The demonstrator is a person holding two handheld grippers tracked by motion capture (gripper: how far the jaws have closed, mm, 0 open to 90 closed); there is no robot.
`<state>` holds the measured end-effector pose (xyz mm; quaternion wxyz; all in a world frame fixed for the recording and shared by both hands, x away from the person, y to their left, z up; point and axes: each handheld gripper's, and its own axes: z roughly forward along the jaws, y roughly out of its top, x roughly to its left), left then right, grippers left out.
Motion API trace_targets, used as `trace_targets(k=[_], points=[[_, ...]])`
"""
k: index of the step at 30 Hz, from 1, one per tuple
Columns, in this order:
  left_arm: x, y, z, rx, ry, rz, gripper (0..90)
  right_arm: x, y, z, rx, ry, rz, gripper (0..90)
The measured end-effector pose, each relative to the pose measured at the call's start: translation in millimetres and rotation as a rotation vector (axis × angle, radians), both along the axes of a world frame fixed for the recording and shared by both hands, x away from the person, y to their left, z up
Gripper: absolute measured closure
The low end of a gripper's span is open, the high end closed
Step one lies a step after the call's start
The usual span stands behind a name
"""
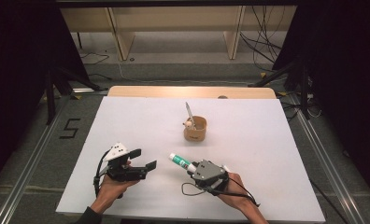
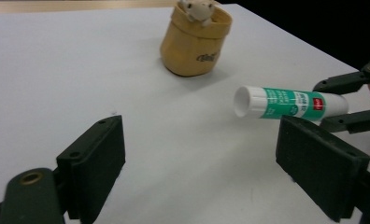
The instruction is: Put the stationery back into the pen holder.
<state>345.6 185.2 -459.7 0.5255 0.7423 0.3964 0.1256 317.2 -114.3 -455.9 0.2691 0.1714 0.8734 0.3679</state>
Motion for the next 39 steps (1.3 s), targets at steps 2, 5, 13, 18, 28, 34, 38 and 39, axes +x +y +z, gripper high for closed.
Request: trace_targets(k=[2,5,13,18,28,34,38,39], points=[[0.9,-5.6,3.6,0.018,0.006,-0.038,15.5,-2.7,-1.4,-0.1,-0.015,-0.014,0.009,65.7],[1.7,-15.6,10.8,0.043,0.008,-0.097,15.5,-7.5,-2.1,0.1,-0.035,-0.033,0.019,65.7],[9.1,-38.9,34.0,0.146,0.005,-0.230,15.7,-20.4,0.1,-3.0,-0.118,-0.127,0.083,65.7],[13.7,-51.5,42.1,0.195,0.022,-0.303,15.9,-28.6,3.6,-7.7,-0.176,-0.212,0.119,65.8],[16.1,-67.9,44.7,0.281,0.073,-0.450,16.3,-44.8,9.7,-16.7,-0.329,-0.436,0.215,65.8],[14.3,-76.7,41.0,0.356,0.106,-0.545,17.3,-52.8,13.5,-24.8,-0.380,-0.511,0.256,65.8],[14.3,-85.0,37.9,0.416,0.130,-0.617,18.8,-56.9,15.0,-28.5,-0.394,-0.536,0.279,65.8],[14.5,-86.5,37.7,0.420,0.134,-0.631,19.4,-57.0,15.5,-29.2,-0.403,-0.548,0.290,65.8]])
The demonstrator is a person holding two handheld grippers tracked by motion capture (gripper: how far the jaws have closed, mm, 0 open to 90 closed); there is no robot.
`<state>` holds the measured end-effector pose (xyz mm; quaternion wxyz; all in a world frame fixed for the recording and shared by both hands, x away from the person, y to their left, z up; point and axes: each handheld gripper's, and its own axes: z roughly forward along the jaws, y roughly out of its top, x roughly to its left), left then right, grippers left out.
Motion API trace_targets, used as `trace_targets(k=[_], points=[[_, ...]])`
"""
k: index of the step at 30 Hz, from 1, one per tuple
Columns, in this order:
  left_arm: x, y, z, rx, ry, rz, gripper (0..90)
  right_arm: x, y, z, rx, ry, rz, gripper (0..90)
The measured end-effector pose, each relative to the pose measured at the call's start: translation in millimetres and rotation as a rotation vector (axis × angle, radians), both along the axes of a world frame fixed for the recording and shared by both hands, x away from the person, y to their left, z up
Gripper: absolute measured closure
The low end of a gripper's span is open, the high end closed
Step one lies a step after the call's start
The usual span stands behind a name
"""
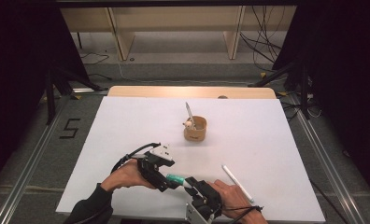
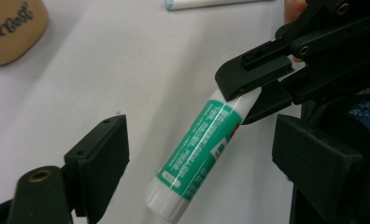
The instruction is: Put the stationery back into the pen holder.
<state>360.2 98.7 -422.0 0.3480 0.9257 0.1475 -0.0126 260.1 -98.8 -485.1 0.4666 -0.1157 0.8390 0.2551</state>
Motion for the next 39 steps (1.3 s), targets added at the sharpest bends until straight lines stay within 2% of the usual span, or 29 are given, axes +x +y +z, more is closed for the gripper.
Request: trace_targets(k=[1,3,7,12,18,23,24,28,33,36,39], points=[[0.0,0.0,0.0,0.000,0.000,0.000,20.0,-0.8,0.4,-1.0,-0.005,-0.008,0.004,65.8],[0.5,-5.1,-0.7,0.038,0.013,-0.038,20.8,-1.8,1.0,-2.5,-0.020,-0.020,0.017,65.8],[0.3,-11.4,-2.4,0.074,0.034,-0.087,23.3,-3.0,1.2,-3.2,-0.027,-0.035,0.035,65.8],[2.5,-18.3,-6.0,0.104,0.054,-0.117,26.4,-5.8,2.4,-5.1,-0.045,-0.045,0.049,65.8],[6.7,-22.1,-5.0,0.147,0.055,-0.157,31.3,-7.7,3.6,-6.7,-0.059,-0.060,0.062,65.8],[6.7,-25.5,-3.5,0.165,0.062,-0.190,34.9,-8.4,4.8,-7.6,-0.066,-0.068,0.072,65.8],[6.3,-26.4,-3.5,0.186,0.058,-0.210,35.5,-8.4,4.9,-7.6,-0.067,-0.069,0.076,65.8],[7.1,-28.7,-4.4,0.216,0.075,-0.246,38.8,-9.3,5.1,-6.9,-0.055,-0.071,0.073,65.8],[6.9,-33.1,-5.8,0.236,0.088,-0.273,41.4,-9.3,5.3,-7.6,-0.064,-0.078,0.085,65.8],[7.9,-35.5,-5.7,0.225,0.097,-0.281,43.5,-9.8,5.3,-7.1,-0.063,-0.083,0.090,65.8],[7.8,-37.5,-6.6,0.245,0.110,-0.301,45.4,-9.7,5.5,-6.7,-0.064,-0.087,0.094,65.8]])
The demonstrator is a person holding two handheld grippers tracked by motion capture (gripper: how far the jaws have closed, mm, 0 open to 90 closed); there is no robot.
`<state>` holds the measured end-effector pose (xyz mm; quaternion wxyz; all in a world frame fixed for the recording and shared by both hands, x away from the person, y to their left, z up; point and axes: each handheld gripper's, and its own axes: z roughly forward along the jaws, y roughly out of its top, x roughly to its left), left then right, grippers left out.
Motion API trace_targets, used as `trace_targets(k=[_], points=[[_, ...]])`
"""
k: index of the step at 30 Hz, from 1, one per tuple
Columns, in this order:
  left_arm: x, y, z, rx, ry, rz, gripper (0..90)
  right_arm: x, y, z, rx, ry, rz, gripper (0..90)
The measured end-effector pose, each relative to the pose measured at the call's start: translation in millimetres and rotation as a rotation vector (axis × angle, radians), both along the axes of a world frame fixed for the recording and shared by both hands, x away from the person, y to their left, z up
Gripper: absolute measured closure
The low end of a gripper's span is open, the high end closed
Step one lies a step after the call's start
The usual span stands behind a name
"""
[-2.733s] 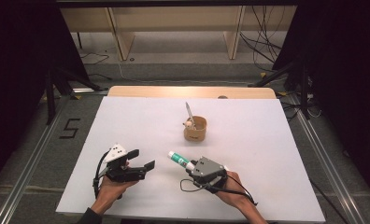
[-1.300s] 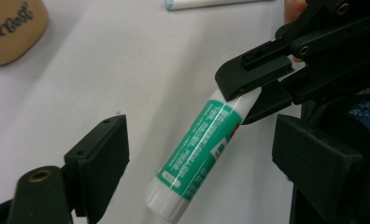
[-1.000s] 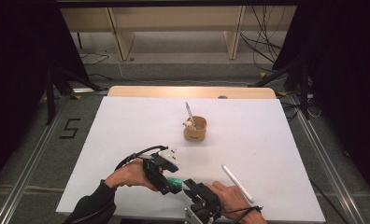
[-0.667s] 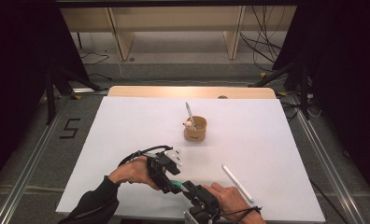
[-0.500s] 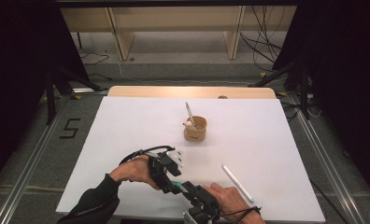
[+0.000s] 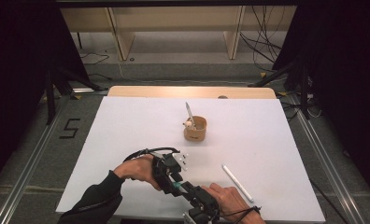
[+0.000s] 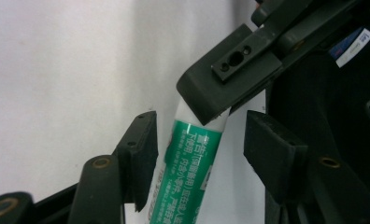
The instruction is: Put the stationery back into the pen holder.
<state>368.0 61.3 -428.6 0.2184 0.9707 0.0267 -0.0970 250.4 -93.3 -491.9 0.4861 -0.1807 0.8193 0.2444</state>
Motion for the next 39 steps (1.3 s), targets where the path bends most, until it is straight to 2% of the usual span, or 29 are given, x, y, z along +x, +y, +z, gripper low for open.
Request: trace_targets(k=[17,20,33,37,39], points=[[4.1,-2.9,-3.1,0.039,0.017,-0.032,55.9,-2.3,1.1,-1.7,-0.008,-0.003,0.012,65.8],[3.9,-4.5,-3.9,0.057,0.017,-0.054,56.6,-2.6,1.1,-1.8,-0.008,-0.003,0.013,65.8],[4.1,-6.3,-3.8,0.070,0.031,-0.093,63.9,-3.7,1.6,-2.4,-0.009,-0.004,0.027,65.6],[3.6,-5.9,-4.5,0.069,0.039,-0.084,64.8,-3.1,1.7,-1.9,-0.012,-0.001,0.030,65.4],[3.9,-4.9,-5.2,0.062,0.051,-0.072,65.0,-3.2,1.4,-1.8,-0.009,0.016,0.021,65.1]])
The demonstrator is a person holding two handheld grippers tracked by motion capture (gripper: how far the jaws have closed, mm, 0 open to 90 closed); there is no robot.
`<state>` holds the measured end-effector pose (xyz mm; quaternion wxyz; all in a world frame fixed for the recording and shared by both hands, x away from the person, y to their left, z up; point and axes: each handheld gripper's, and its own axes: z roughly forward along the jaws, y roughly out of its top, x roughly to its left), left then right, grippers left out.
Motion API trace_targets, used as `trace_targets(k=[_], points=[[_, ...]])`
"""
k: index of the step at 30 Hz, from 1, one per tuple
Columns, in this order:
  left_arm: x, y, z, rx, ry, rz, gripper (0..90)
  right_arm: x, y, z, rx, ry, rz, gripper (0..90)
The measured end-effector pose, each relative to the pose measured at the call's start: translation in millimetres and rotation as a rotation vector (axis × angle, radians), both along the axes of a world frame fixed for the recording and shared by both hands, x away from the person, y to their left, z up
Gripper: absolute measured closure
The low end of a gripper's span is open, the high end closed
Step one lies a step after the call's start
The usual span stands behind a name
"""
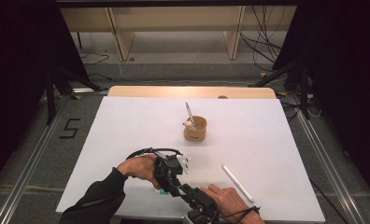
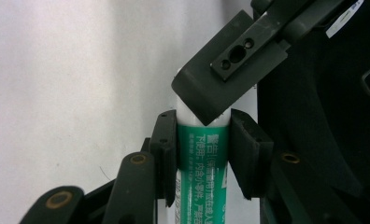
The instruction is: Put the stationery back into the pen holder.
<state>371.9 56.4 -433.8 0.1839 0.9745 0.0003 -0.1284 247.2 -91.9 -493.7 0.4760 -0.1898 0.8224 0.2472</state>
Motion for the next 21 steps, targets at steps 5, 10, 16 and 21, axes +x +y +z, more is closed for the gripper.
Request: trace_targets(k=[5,10,16,21], points=[[3.3,7.4,-1.8,-0.022,-0.009,0.034,65.1,1.5,-4.4,5.0,0.006,0.026,-0.010,56.1],[9.8,19.6,-1.1,-0.071,-0.013,0.112,65.2,4.2,-13.2,14.2,0.065,0.047,-0.039,50.1],[19.4,28.0,2.6,-0.177,-0.030,0.274,65.2,12.0,-25.7,23.9,0.177,0.102,-0.112,45.5],[29.1,32.5,5.9,-0.281,-0.058,0.411,65.1,19.2,-37.1,31.9,0.303,0.192,-0.187,40.1]])
